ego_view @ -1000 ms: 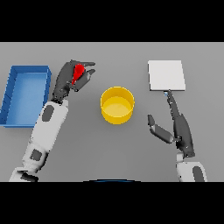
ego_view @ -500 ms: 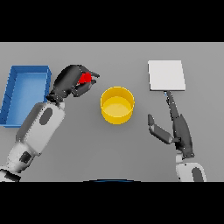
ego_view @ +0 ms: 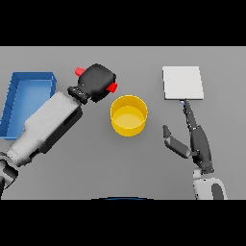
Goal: Pick up the red beaker and tilt it to pour out 1 green nut into yellow bowl. Pick up the yellow bowl and place it on the metallic measuring scale.
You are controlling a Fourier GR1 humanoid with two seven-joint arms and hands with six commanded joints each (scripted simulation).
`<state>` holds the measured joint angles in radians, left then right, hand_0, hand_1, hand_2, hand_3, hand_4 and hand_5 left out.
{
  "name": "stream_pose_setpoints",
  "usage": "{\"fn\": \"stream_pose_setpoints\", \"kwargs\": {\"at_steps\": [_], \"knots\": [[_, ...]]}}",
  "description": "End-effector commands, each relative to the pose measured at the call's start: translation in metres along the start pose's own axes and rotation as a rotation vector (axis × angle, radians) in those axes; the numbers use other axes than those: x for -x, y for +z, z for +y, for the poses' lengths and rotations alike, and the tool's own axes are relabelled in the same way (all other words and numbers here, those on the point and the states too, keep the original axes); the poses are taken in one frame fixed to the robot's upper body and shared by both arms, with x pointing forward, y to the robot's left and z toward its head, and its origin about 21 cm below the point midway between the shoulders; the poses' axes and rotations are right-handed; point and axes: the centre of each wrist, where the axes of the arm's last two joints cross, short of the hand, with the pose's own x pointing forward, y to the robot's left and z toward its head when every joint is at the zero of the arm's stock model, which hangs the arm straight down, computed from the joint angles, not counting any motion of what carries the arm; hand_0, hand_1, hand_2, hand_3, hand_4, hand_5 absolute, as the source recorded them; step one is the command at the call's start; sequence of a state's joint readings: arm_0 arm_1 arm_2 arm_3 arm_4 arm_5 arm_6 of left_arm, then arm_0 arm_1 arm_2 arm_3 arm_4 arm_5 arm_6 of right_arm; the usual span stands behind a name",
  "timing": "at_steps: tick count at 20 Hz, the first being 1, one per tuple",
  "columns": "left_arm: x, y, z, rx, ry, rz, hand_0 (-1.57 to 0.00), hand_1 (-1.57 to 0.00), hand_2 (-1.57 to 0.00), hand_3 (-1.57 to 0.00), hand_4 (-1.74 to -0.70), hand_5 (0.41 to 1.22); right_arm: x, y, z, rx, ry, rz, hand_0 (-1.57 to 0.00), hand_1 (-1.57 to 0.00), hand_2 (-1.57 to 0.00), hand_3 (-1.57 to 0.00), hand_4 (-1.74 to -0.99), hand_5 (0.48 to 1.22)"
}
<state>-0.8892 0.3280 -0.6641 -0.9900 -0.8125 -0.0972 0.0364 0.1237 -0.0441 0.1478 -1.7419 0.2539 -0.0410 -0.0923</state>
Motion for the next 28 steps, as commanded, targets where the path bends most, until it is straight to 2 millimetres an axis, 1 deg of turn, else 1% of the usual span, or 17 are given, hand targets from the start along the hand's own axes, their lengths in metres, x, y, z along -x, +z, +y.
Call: {"fn": "stream_pose_setpoints", "kwargs": {"at_steps": [1, 2, 3, 5, 9, 10, 12, 13, 14, 15, 17, 20, 22, 24, 25, 26, 28], "knots": [[0.0, -0.001, 0.005, 0.034, -0.064, -0.021, -1.57, -1.57, -1.57, -1.57, -1.61, 1.206, 0.0, 0.002, 0.003, -0.004, -0.006, -0.008, 0.0, 0.0, 0.0, 0.0, -1.258, 0.697], [-0.005, -0.006, 0.011, 0.071, -0.133, -0.022, -1.57, -1.57, -1.57, -1.57, -1.64, 1.209, 0.0, 0.0, 0.0, 0.003, 0.003, -0.009, 0.0, 0.0, 0.0, 0.0, -1.253, 0.688], [-0.01, -0.012, 0.015, 0.101, -0.174, -0.037, -1.57, -1.57, -1.57, -1.57, -1.66, 1.212, 0.001, -0.002, 0.004, 0.01, 0.001, 0.009, 0.0, 0.0, 0.0, 0.0, -1.245, 0.679], [-0.018, -0.018, 0.015, 0.157, -0.239, -0.079, -1.57, -1.57, -1.57, -1.57, -1.68, 1.215, 0.002, -0.001, 0.004, 0.017, -0.014, 0.003, 0.0, 0.0, 0.0, 0.0, -1.225, 0.663], [-0.028, -0.028, 0.022, 0.233, -0.416, -0.105, -1.57, -1.57, -1.57, -1.57, -1.72, 1.219, 0.001, -0.002, 0.005, 0.025, 0.006, 0.01, 0.0, 0.0, 0.0, 0.0, -1.193, 0.649], [-0.034, -0.031, 0.024, 0.248, -0.465, -0.105, -1.57, -1.57, -1.57, -1.57, -1.72, 1.219, 0.0, -0.001, 0.005, 0.029, 0.012, 0.004, 0.0, 0.0, 0.0, 0.0, -1.195, 0.647], [-0.037, -0.033, 0.028, 0.268, -0.548, -0.107, -1.57, -1.57, -1.57, -1.57, -1.73, 1.22, 0.004, -0.002, 0.004, 0.03, 0.014, 0.016, 0.0, 0.0, 0.0, 0.0, -1.191, 0.649], [-0.037, -0.035, 0.029, 0.275, -0.595, -0.116, -1.57, -1.57, -1.57, -1.57, -1.73, 1.22, 0.005, -0.001, 0.005, 0.027, 0.028, 0.013, 0.0, 0.0, 0.0, 0.0, -1.188, 0.647], [-0.042, -0.037, 0.026, 0.285, -0.632, -0.121, -1.57, -1.57, -1.57, -1.57, -1.73, 1.22, 0.005, -0.003, 0.004, 0.029, 0.023, 0.017, 0.0, 0.0, 0.0, 0.0, -1.183, 0.643], [-0.042, -0.036, 0.028, 0.293, -0.667, -0.143, -1.57, -1.57, -1.57, -1.57, -1.73, 1.22, 0.005, 0.0, 0.004, 0.033, 0.012, 0.005, 0.0, 0.0, 0.0, 0.0, -1.179, 0.635], [-0.049, -0.038, 0.023, 0.287, -0.746, -0.182, -1.57, -1.57, -1.57, -1.57, -1.74, 1.221, 0.005, 0.002, 0.004, 0.036, 0.007, 0.011, 0.0, 0.0, 0.0, 0.0, -1.179, 0.627], [-0.058, -0.042, 0.021, 0.29, -0.894, -0.213, -1.57, -1.57, -1.57, -1.57, -1.74, 1.221, 0.002, -0.003, 0.009, 0.032, 0.01, 0.012, 0.0, 0.0, 0.0, 0.0, -1.164, 0.625], [-0.058, -0.047, 0.024, 0.285, -0.97, -0.207, -1.57, -1.57, -1.57, -1.57, -1.73, 1.221, 0.003, 0.003, 0.005, 0.046, 0.023, 0.002, 0.0, 0.0, 0.0, 0.0, -1.162, 0.627], [-0.067, -0.049, 0.027, 0.277, -1.028, -0.227, -1.57, -1.57, -1.57, -1.57, -1.73, 1.221, 0.0, -0.002, 0.005, 0.042, 0.04, 0.006, 0.0, 0.0, 0.0, 0.0, -1.157, 0.629], [-0.069, -0.05, 0.029, 0.282, -1.047, -0.237, -1.57, -1.57, -1.57, -1.57, -1.73, 1.221, 0.001, -0.001, 0.007, 0.042, 0.043, -0.005, 0.0, 0.0, 0.0, 0.0, -1.159, 0.632], [-0.071, -0.049, 0.028, 0.29, -1.073, -0.239, -1.57, -1.57, -1.57, -1.57, -1.73, 1.221, 0.002, 0.002, 0.006, 0.038, 0.036, 0.002, 0.0, 0.0, 0.0, 0.0, -1.161, 0.634], [-0.078, -0.052, 0.025, 0.289, -1.115, -0.258, -1.57, -1.57, -1.57, -1.57, -1.72, 1.221, 0.0, 0.0, 0.006, 0.046, 0.05, 0.004, 0.0, 0.0, 0.0, 0.0, -1.155, 0.637]]}}
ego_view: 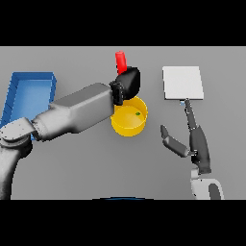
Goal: Pick up the red beaker and tilt it to pour out 1 green nut into yellow bowl. Pick up the yellow bowl and place it on the metallic measuring scale.
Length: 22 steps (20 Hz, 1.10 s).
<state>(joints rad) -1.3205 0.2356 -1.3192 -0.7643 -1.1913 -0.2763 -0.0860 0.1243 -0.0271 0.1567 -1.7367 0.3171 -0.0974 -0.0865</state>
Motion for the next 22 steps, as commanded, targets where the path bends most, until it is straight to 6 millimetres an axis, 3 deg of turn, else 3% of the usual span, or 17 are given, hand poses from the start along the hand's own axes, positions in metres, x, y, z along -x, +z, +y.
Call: {"fn": "stream_pose_setpoints", "kwargs": {"at_steps": [1, 4, 9, 11, 14, 17, 18, 22], "knots": [[0.0, 0.0, 0.002, 0.0, -0.027, 0.003, -1.57, -1.57, -1.57, -1.57, -1.72, 1.221, 0.001, -0.001, 0.0, 0.002, -0.018, 0.006, 0.0, 0.0, 0.0, 0.0, -1.154, 0.634], [0.016, 0.003, 0.007, 0.003, -0.077, 0.0, -1.57, -1.57, -1.57, -1.57, -1.72, 1.221, 0.001, 0.002, -0.002, 0.0, -0.029, -0.003, 0.0, 0.0, 0.0, 0.0, -1.152, 0.635], [0.088, 0.023, 0.023, 0.007, -0.125, 0.138, -1.57, -1.57, -1.57, -1.57, -1.73, 1.221, 0.001, -0.001, -0.005, -0.011, -0.032, -0.028, 0.0, 0.0, 0.0, 0.0, -1.154, 0.654], [0.126, 0.039, 0.022, -0.013, -0.076, 0.22, -1.57, -1.57, -1.57, -1.18, -1.73, 1.221, 0.002, 0.0, 0.0, -0.013, -0.02, -0.035, 0.0, 0.0, 0.0, 0.0, -1.16, 0.66], [0.184, 0.066, 0.01, -0.037, 0.142, 0.421, -1.57, -1.57, -1.57, -1.37, -1.73, 1.221, 0.004, 0.0, 0.005, -0.031, -0.041, -0.034, 0.0, 0.0, 0.0, 0.0, -1.16, 0.661], [0.222, 0.096, -0.023, -0.085, 0.546, 0.585, -1.57, -1.57, -1.57, -1.47, -1.73, 1.221, 0.0, -0.008, 0.003, -0.004, -0.001, -0.021, 0.0, 0.0, 0.0, 0.0, -1.146, 0.641], [0.235, 0.111, -0.038, -0.111, 0.701, 0.651, -1.57, -1.57, -1.57, -1.43, -1.74, 1.221, 0.0, -0.009, 0.003, -0.01, 0.018, -0.023, 0.0, 0.0, 0.0, 0.0, -1.14, 0.637], [0.245, 0.149, -0.113, -0.192, 1.157, 0.86, -1.57, -1.57, -1.57, -1.43, -1.74, 1.221, 0.0, -0.01, 0.007, -0.031, -0.045, -0.049, 0.0, 0.0, 0.0, 0.0, -1.11, 0.623]]}}
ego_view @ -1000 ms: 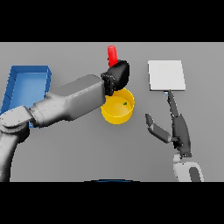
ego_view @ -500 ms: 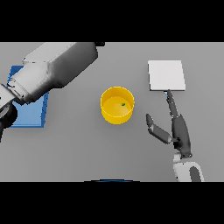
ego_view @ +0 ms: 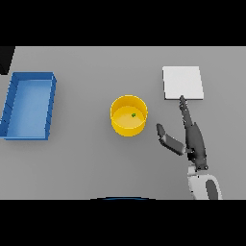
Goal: Pick up the red beaker and tilt it to pour out 1 green nut into yellow bowl. Pick up the yellow bowl and place it on the metallic measuring scale.
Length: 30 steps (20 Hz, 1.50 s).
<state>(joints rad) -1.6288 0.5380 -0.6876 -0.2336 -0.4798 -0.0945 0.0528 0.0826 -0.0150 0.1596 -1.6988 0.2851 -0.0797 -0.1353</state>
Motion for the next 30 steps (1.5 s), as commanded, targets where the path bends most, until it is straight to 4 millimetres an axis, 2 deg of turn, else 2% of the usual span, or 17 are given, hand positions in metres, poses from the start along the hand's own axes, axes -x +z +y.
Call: {"fn": "stream_pose_setpoints", "kwargs": {"at_steps": [1, 3, 5, 10, 13, 16, 20, 25, 29, 30], "knots": [[0.017, 0.001, -0.005, -0.009, 0.095, 0.049, -1.57, -1.57, -1.57, -1.46, -1.74, 1.221, -0.003, -0.004, -0.001, 0.001, -0.026, -0.001, 0.0, 0.0, 0.0, 0.0, -1.093, 0.623], [0.054, 0.006, -0.026, -0.01, 0.253, 0.159, -1.57, -1.57, -1.57, -1.5, -1.74, 1.221, -0.002, -0.001, -0.002, -0.015, -0.041, -0.001, 0.0, 0.0, 0.0, 0.0, -1.081, 0.631], [0.086, 0.015, -0.059, -0.013, 0.376, 0.274, -1.57, -1.57, -1.57, -1.52, -1.74, 1.221, 0.001, 0.0, -0.006, -0.02, -0.055, 0.02, 0.0, 0.0, 0.0, 0.0, -1.106, 0.642], [0.125, 0.037, -0.108, -0.008, 0.617, 0.555, -1.57, -1.57, -1.57, -1.56, -1.74, 1.221, 0.003, -0.002, -0.007, -0.046, -0.035, 0.004, 0.0, 0.0, 0.0, 0.0, -1.165, 0.672], [0.138, 0.056, -0.141, 0.014, 0.719, 0.64, -1.57, -1.57, -1.57, -1.46, -1.74, 1.221, 0.002, -0.003, -0.008, -0.058, -0.017, -0.011, 0.0, 0.0, 0.0, 0.0, -1.188, 0.696], [0.14, 0.077, -0.167, 0.016, 0.815, 0.691, -1.57, -1.57, -1.57, -1.37, -1.74, 1.221, 0.002, -0.002, -0.005, -0.043, -0.014, -0.003, 0.0, 0.0, 0.0, 0.0, -1.194, 0.703], [0.132, 0.109, -0.194, 0.019, 0.894, 0.759, -1.57, -1.57, -1.57, -1.38, -1.74, 1.221, 0.004, -0.002, -0.006, -0.054, -0.004, -0.011, 0.0, 0.0, 0.0, 0.0, -1.205, 0.704], [0.117, 0.136, -0.223, 0.062, 0.938, 0.813, -1.57, -1.57, -1.57, -1.38, -1.74, 1.221, 0.005, -0.001, -0.005, -0.052, -0.008, -0.007, 0.0, 0.0, 0.0, 0.0, -1.186, 0.687], [0.113, 0.154, -0.229, 0.157, 0.972, 0.824, -1.57, -1.57, -1.57, -1.37, -1.73, 0.955, 0.004, -0.002, -0.006, -0.05, -0.013, 0.0, 0.0, 0.0, 0.0, 0.0, -1.168, 0.679], [0.11, 0.155, -0.227, 0.198, 0.96, 0.801, -1.57, -1.57, -1.57, -1.41, -1.66, 0.888, 0.003, -0.004, -0.005, -0.055, -0.019, 0.006, 0.0, 0.0, 0.0, 0.0, -1.165, 0.678]]}}
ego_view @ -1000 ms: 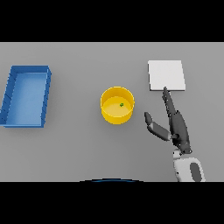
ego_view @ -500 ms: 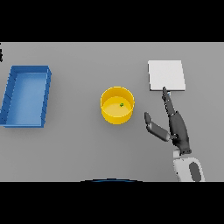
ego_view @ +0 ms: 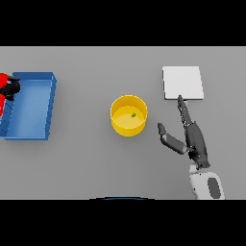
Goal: Pick up the red beaker and tilt it to pour out 1 green nut into yellow bowl. Pick up the yellow bowl and place it on the metallic measuring scale.
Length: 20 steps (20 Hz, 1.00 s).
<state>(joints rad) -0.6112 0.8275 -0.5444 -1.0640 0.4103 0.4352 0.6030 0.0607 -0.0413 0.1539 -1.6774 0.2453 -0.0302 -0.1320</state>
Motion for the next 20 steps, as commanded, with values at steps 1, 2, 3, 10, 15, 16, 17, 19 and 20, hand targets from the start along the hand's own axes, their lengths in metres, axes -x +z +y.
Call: {"fn": "stream_pose_setpoints", "kwargs": {"at_steps": [1, 2, 3, 10, 15, 16, 17, 19, 20], "knots": [[0.001, 0.005, 0.002, 0.03, -0.011, -0.029, -1.57, -1.57, -1.57, -1.37, -1.49, 0.827, 0.0, 0.001, 0.001, 0.005, 0.012, -0.006, 0.0, 0.0, 0.0, 0.0, -1.165, 0.675], [0.003, 0.007, 0.005, 0.062, -0.06, -0.064, -1.57, -1.54, -1.49, -1.24, -1.31, 0.774, -0.001, 0.001, 0.0, 0.009, 0.015, -0.007, 0.0, 0.0, 0.0, 0.0, -1.163, 0.671], [0.006, 0.009, 0.012, 0.086, -0.099, -0.097, -1.5, -1.38, -1.31, -1.1, -1.15, 0.74, 0.001, 0.001, 0.0, 0.004, 0.016, 0.003, 0.0, 0.0, 0.0, 0.0, -1.159, 0.669], [0.014, 0.01, 0.015, 0.218, -0.22, -0.115, -0.33, -0.29, -0.27, -0.23, -0.75, 0.647, 0.004, 0.005, -0.004, -0.005, 0.011, -0.01, 0.0, 0.0, 0.0, 0.0, -1.148, 0.688], [0.011, 0.005, 0.008, 0.157, -0.226, -0.137, -0.11, -0.09, -0.09, -0.08, -0.71, 0.647, 0.001, 0.001, -0.002, 0.003, 0.024, 0.003, 0.0, 0.0, 0.0, 0.0, -1.176, 0.688], [0.009, 0.004, 0.006, 0.148, -0.223, -0.144, -0.09, -0.07, -0.07, -0.06, -0.7, 0.653, 0.001, 0.002, 0.0, 0.004, 0.031, 0.013, 0.0, 0.0, 0.0, 0.0, -1.178, 0.679], [0.012, 0.003, 0.004, 0.136, -0.216, -0.159, -0.07, -0.06, -0.06, -0.05, -0.71, 0.658, 0.001, 0.004, 0.001, 0.004, 0.061, 0.023, 0.0, 0.0, 0.0, 0.0, -1.175, 0.672], [0.014, 0.003, 0.008, 0.127, -0.178, -0.208, -0.04, -0.04, -0.04, -0.03, -0.71, 0.674, -0.003, 0.003, 0.0, -0.043, 0.122, -0.011, 0.0, 0.0, 0.0, 0.0, -1.146, 0.691], [0.014, 0.003, 0.01, 0.116, -0.175, -0.204, -0.03, -0.03, -0.03, -0.02, -0.71, 0.679, -0.007, -0.002, 0.001, -0.085, 0.142, -0.034, 0.0, 0.0, 0.0, 0.0, -1.132, 0.703]]}}
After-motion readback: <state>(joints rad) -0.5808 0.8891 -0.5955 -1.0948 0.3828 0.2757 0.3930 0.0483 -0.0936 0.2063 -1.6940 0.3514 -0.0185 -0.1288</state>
